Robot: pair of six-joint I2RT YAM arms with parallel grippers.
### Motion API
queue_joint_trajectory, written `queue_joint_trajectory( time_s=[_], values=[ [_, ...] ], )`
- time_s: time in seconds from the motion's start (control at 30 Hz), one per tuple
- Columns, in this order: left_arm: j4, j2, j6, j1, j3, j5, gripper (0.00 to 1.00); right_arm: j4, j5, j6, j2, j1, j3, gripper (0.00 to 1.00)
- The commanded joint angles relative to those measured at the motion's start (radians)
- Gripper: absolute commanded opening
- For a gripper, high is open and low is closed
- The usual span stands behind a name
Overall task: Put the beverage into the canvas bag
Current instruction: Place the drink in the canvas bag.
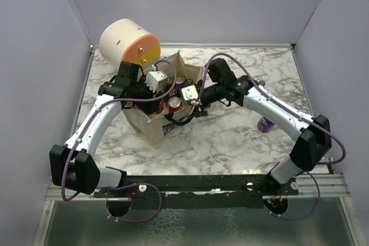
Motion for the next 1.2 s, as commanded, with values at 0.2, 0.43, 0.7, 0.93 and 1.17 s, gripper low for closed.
queue_joint_trajectory(
  time_s=[0.2,0.43,0.7,0.93,1.17],
  values=[
    [0.108,0.004,0.007,0.005,-0.039,-0.013,0.00,0.006,0.017,-0.330,-0.177,0.037,-0.253,0.65],
    [0.113,0.017,0.055,0.003,-0.068,-0.006,0.00,0.034,0.020,-0.348,-0.187,0.042,-0.307,0.66],
    [0.135,0.060,0.109,0.002,-0.088,-0.007,0.00,0.073,0.013,-0.340,-0.167,0.044,-0.338,0.66],
    [0.150,0.107,0.149,0.000,-0.093,0.006,0.00,0.099,0.018,-0.298,-0.105,0.040,-0.316,0.66],
    [0.167,0.135,0.211,-0.001,-0.129,0.017,0.00,0.086,-0.019,-0.290,-0.041,0.014,-0.269,0.68]
  ],
)
